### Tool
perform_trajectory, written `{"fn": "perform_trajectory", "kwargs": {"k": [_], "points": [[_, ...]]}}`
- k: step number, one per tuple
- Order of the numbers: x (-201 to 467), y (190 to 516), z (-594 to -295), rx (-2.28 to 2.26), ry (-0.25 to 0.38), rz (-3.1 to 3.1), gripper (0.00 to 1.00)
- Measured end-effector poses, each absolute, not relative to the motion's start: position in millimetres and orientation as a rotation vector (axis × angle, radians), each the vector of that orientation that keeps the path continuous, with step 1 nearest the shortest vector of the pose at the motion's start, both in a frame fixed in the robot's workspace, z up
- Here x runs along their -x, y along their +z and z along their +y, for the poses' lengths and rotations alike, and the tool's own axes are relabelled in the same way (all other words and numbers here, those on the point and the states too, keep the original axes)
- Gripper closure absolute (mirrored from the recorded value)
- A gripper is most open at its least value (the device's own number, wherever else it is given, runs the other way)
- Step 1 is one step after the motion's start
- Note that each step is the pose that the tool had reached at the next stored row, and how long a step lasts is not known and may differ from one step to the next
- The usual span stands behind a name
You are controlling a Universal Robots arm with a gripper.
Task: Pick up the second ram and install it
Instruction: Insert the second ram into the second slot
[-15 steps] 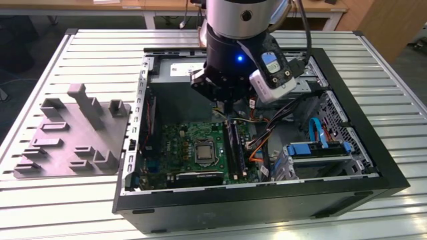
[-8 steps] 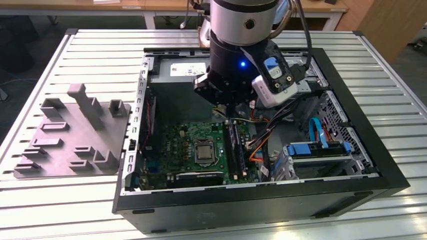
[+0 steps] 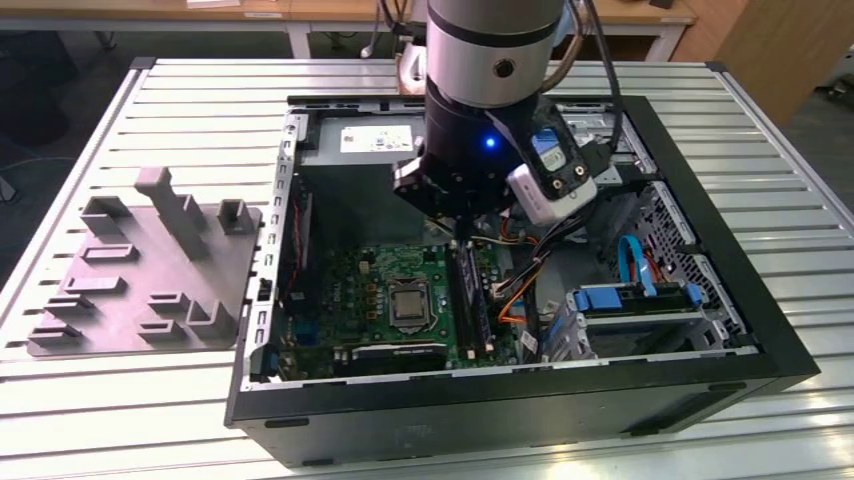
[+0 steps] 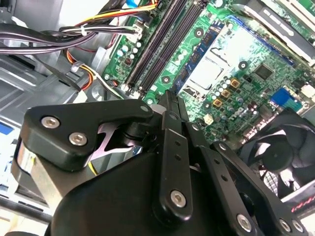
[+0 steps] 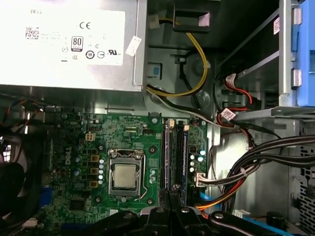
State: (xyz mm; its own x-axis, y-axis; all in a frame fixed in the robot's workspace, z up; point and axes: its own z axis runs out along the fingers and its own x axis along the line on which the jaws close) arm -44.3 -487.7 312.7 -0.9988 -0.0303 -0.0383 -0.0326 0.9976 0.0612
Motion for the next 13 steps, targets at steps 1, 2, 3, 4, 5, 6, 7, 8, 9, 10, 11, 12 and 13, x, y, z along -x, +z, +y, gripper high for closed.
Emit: {"fn": "perform_trajectory", "kwargs": {"k": [1, 2, 3, 4, 5, 6, 7, 8, 9, 10, 11, 12, 13], "points": [[44, 312, -488, 0.057, 0.096, 3.102, 0.89], [44, 311, -488, 0.062, 0.096, 3.102, 0.89], [44, 309, -488, 0.065, 0.096, 3.102, 0.89], [44, 308, -488, 0.065, 0.096, 3.103, 0.89], [44, 307, -488, 0.066, 0.096, 3.103, 0.89], [44, 305, -488, 0.066, 0.096, 3.103, 0.89], [44, 304, -488, 0.066, 0.096, 3.103, 0.89], [44, 302, -488, 0.065, 0.096, 3.103, 0.89], [44, 301, -488, 0.065, 0.096, 3.103, 0.89], [44, 300, -488, 0.065, 0.096, 3.103, 0.89], [43, 299, -488, 0.065, 0.096, 3.103, 0.89], [43, 298, -488, 0.066, 0.096, 3.103, 0.89], [43, 297, -488, 0.066, 0.096, 3.103, 0.89]]}}
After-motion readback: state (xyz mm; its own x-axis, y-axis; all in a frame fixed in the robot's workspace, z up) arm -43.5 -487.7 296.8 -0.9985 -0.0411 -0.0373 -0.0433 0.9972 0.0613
